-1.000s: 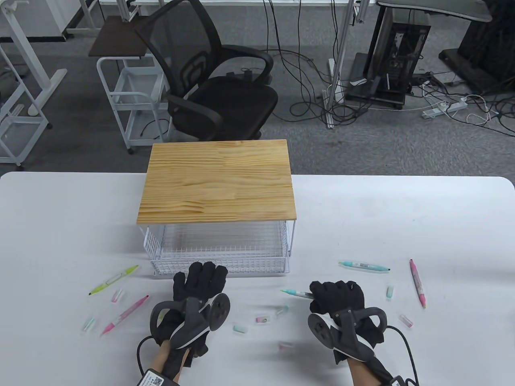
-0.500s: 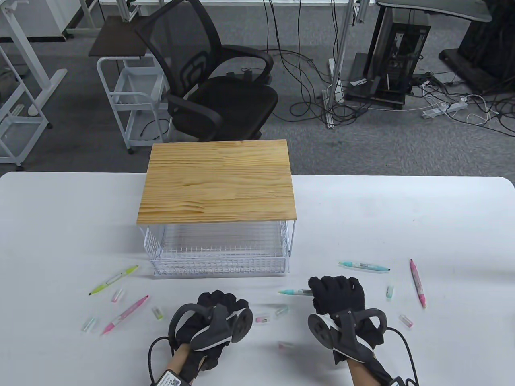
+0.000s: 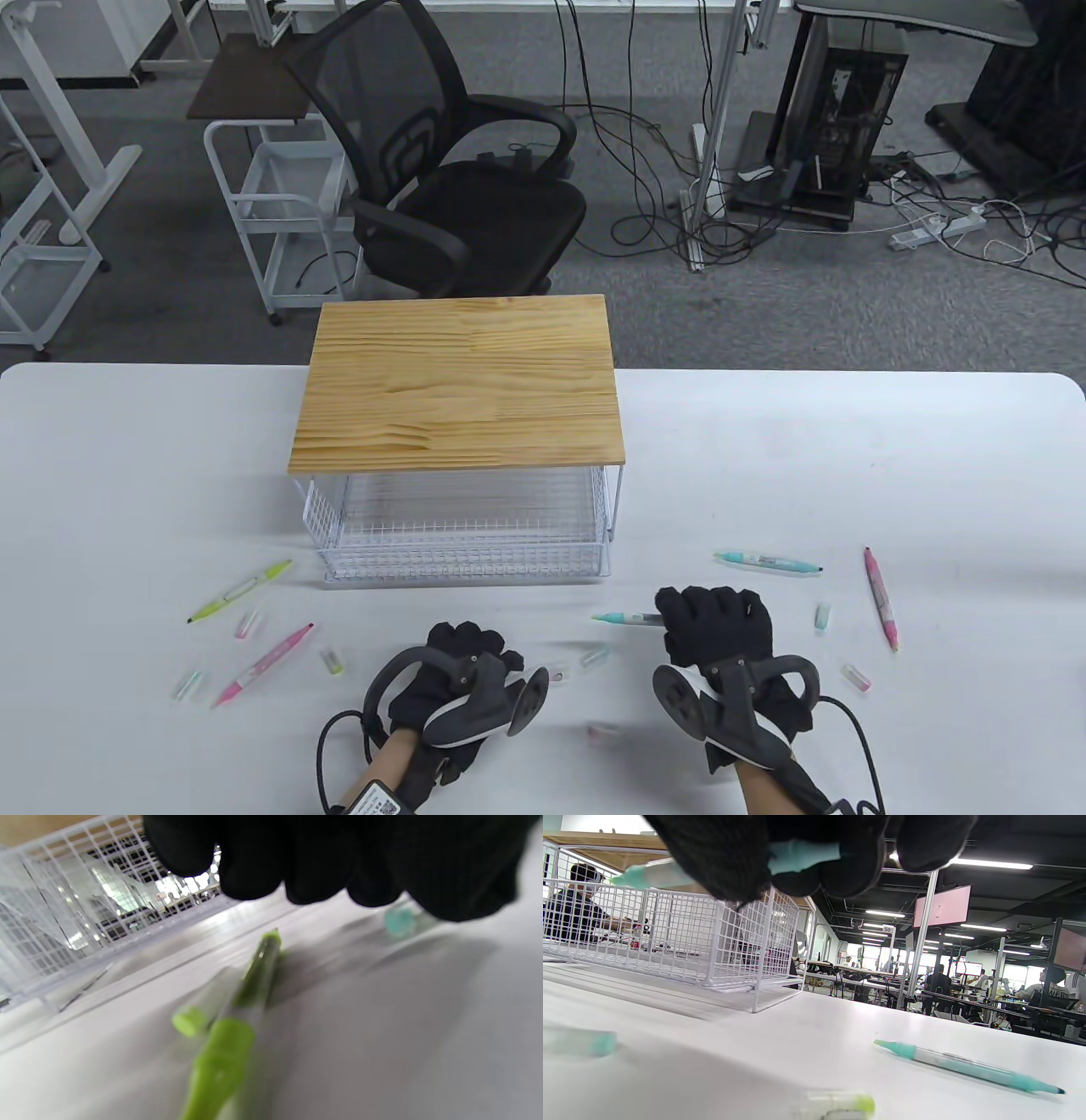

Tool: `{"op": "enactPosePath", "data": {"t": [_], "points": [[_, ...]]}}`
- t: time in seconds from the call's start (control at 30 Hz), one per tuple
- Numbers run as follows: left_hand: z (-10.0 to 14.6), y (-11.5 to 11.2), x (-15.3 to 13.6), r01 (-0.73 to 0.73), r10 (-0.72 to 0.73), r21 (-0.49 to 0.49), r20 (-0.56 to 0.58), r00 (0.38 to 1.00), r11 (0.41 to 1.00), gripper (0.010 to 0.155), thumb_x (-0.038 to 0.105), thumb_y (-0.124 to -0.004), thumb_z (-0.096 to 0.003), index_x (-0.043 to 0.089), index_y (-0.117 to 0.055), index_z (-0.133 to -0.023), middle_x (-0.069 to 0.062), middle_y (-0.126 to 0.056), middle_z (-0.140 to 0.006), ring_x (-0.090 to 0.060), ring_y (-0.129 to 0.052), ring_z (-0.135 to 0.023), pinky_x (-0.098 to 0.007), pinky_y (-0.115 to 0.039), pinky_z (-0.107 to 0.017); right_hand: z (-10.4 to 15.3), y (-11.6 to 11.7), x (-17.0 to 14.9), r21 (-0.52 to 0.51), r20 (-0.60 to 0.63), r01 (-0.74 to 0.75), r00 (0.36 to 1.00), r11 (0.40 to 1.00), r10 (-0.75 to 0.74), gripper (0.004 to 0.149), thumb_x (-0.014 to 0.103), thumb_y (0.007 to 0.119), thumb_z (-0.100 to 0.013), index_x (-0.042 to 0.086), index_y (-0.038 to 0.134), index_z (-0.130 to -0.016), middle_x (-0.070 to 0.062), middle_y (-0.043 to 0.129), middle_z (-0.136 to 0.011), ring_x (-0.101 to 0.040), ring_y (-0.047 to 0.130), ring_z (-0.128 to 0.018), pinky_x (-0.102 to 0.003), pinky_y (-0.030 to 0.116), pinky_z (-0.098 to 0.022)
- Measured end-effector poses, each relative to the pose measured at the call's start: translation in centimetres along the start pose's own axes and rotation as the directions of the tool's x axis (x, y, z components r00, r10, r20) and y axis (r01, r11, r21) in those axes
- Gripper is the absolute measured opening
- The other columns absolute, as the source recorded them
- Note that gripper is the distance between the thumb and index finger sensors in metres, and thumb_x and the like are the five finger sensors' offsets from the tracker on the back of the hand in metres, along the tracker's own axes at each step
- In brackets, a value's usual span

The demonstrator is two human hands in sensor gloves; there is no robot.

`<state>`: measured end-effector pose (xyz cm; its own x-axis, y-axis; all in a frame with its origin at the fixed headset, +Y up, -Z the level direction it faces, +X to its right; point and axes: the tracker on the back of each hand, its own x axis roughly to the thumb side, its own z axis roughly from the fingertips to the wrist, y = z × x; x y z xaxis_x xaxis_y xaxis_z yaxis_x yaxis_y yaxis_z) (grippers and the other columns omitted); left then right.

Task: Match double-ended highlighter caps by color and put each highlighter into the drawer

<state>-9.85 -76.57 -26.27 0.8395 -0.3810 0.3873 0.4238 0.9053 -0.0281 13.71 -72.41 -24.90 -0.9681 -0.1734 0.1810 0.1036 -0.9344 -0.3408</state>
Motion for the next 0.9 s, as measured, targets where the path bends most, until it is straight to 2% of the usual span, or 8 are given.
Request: {"op": "enactPosePath", "data": {"t": [0.63,0.9], "points": [[-0.5,-0.2,1.1,0.065,-0.065,0.004,0.007,0.998,0.998,0.047,0.052,-0.08,-0.0447,0.045,-0.074,-0.091,0.014,-0.083,-0.087,-0.016,-0.08,-0.089,-0.05,-0.064,-0.081,0.1,0.1,0.2,0.014,0.01,-0.006,1.0,1.0,0.006,0.051,0.038,0.079,-0.051,0.031,0.063,-0.1,0.003,0.075,-0.098,-0.026,0.078,-0.087,-0.059,0.064,-0.073],[-0.7,-0.2,1.6,0.053,-0.054,-0.056,-0.019,0.998,0.997,0.048,0.048,-0.077,-0.0485,0.044,-0.069,-0.096,0.014,-0.079,-0.093,-0.017,-0.077,-0.091,-0.052,-0.061,-0.081,0.1,0.2,0.4,0.023,0.017,-0.009,1.0,1.0,0.008,0.051,0.038,0.079,-0.051,0.031,0.063,-0.1,0.003,0.075,-0.098,-0.026,0.078,-0.087,-0.059,0.064,-0.073]]}}
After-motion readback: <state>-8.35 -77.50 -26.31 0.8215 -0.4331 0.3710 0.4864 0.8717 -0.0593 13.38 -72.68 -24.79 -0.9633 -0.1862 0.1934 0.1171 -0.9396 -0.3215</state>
